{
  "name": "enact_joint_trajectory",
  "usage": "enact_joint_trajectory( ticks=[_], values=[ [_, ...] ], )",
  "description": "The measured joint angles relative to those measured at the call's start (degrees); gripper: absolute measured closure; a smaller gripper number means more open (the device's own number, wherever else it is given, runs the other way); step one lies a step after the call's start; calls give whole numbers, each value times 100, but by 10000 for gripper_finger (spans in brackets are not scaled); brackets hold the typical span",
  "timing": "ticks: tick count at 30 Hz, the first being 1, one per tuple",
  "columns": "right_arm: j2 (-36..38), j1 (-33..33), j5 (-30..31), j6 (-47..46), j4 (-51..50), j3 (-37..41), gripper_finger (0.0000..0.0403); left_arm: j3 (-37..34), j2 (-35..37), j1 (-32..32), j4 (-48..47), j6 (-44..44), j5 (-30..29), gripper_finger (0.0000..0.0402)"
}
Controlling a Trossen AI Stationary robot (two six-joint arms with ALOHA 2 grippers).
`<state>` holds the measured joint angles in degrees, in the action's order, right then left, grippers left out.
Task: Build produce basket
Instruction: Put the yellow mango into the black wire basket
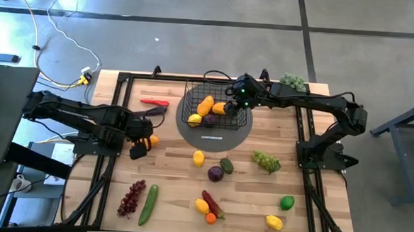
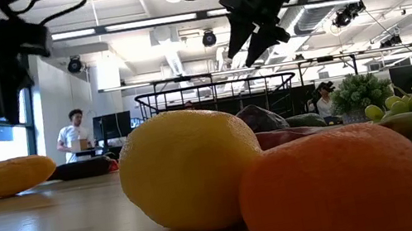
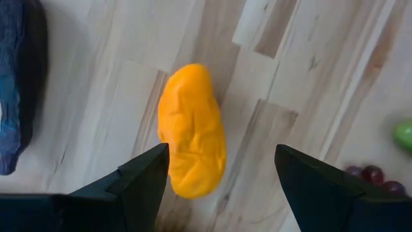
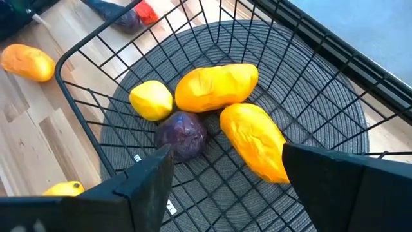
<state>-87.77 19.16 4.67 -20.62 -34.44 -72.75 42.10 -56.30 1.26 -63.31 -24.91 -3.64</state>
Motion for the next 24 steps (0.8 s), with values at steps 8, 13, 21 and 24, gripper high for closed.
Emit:
enact_joint_trajectory(
  ticks=[8,13,21,24],
  values=[
    [0,0,-1,13,28,0,132,-367,-82,237,40,-138,123,131],
    [0,0,1,13,35,0,132,-518,-154,475,92,-348,43,131],
    [0,0,1,15,34,0,132,-692,-168,718,449,-317,125,131],
    [0,0,-34,33,35,0,132,-692,-250,834,477,-311,77,131]
  ],
)
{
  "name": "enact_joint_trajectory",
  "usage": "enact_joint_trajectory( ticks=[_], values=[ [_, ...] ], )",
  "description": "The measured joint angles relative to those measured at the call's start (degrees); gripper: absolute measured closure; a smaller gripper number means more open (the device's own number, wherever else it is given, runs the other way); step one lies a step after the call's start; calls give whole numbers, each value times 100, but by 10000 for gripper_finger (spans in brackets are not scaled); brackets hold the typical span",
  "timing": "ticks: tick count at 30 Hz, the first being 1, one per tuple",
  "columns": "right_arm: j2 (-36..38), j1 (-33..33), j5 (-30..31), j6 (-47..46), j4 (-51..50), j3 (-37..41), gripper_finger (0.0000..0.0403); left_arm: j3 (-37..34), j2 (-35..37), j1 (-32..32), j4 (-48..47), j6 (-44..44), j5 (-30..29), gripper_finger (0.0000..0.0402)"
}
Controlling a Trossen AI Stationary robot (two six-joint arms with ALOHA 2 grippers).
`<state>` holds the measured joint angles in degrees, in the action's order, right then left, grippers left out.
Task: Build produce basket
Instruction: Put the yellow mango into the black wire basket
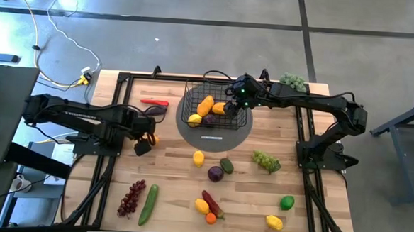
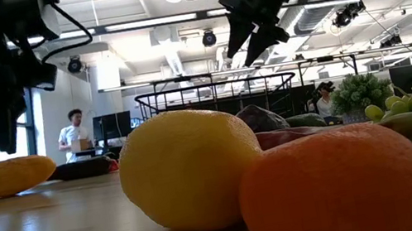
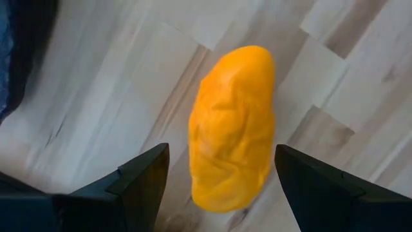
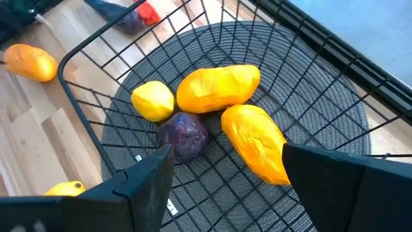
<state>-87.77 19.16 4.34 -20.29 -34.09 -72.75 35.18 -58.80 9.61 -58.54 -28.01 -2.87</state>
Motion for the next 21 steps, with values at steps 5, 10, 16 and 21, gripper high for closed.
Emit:
enact_joint_trajectory(
  ticks=[5,10,16,21],
  values=[
    [0,0,-116,63,-2,2,132,0,-250,163,73,237,46,131],
    [0,-2,-118,61,-4,2,132,0,-595,208,333,381,104,131],
    [0,-1,-118,44,-28,2,132,0,-1100,208,364,553,139,131],
    [-2,-1,-118,43,-42,2,132,2,-1580,213,479,525,157,131]
  ],
)
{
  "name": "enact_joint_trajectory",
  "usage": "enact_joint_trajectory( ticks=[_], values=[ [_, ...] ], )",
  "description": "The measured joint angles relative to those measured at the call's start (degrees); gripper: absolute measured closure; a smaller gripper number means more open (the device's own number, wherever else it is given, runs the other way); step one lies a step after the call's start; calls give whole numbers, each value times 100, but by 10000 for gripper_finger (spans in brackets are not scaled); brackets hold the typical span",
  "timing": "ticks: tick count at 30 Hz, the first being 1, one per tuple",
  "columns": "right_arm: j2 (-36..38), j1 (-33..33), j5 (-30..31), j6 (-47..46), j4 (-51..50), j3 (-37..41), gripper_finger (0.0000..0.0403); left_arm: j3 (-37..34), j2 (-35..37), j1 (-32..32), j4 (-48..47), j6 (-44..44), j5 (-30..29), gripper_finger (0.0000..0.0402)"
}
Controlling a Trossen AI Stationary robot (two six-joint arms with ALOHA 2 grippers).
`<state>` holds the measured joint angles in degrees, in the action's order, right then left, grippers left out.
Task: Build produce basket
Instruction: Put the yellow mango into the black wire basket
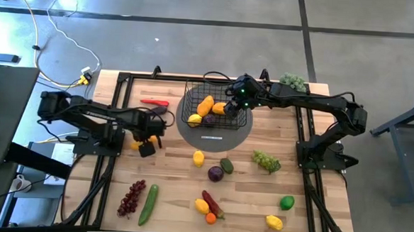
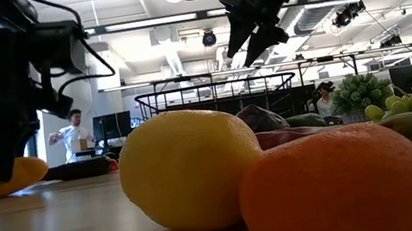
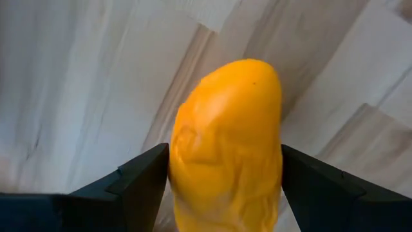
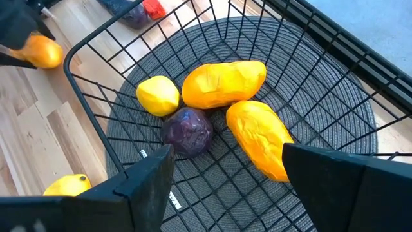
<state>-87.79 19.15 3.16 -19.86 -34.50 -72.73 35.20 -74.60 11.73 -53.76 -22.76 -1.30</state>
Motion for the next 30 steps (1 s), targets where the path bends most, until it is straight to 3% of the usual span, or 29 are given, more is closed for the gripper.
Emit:
enact_joint_trajectory(
  ticks=[4,12,21,30],
  values=[
    [0,0,0,-2,0,2,132,1,-354,4,30,32,3,142],
    [1,-2,-27,-5,-4,2,132,86,-433,4,76,179,191,223],
    [69,0,-37,-116,-36,4,132,1004,-307,101,126,324,-139,213],
    [201,0,-39,-303,-24,4,132,2069,-307,642,164,701,-369,214]
  ],
)
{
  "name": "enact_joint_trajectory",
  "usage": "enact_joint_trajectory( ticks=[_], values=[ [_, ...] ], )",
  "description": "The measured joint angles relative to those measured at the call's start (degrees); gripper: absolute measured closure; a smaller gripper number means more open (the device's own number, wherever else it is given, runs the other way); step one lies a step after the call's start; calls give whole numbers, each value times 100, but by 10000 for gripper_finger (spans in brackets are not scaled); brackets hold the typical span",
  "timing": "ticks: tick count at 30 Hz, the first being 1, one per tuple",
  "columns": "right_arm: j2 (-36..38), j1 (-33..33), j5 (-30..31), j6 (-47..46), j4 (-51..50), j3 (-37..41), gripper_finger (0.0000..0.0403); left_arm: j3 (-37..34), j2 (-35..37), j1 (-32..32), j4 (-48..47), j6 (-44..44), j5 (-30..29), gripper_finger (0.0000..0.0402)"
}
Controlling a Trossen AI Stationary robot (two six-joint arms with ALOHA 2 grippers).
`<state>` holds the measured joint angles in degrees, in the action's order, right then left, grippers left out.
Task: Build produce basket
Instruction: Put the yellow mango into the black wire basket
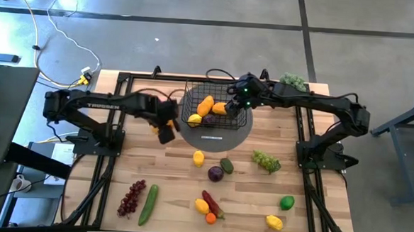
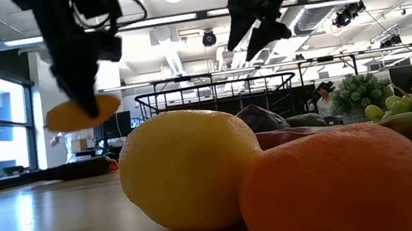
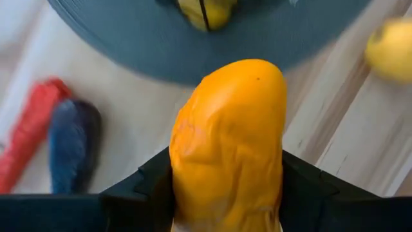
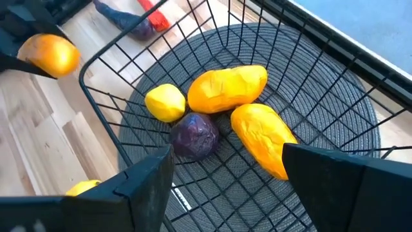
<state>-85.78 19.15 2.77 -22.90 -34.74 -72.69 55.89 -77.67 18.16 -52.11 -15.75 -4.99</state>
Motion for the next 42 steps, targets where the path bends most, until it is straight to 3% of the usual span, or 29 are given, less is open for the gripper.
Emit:
enact_joint_trajectory(
  ticks=[10,20,31,42],
  values=[
    [294,1,371,-138,-12,0,132,904,0,616,431,202,-17,214],
    [337,38,448,-280,-76,0,132,1012,-44,900,1946,247,-20,214],
    [337,40,804,-282,-61,0,132,1010,-910,1093,3254,248,-22,214],
    [337,38,798,-282,-120,0,132,1010,-1698,1385,3567,234,-17,201]
  ],
)
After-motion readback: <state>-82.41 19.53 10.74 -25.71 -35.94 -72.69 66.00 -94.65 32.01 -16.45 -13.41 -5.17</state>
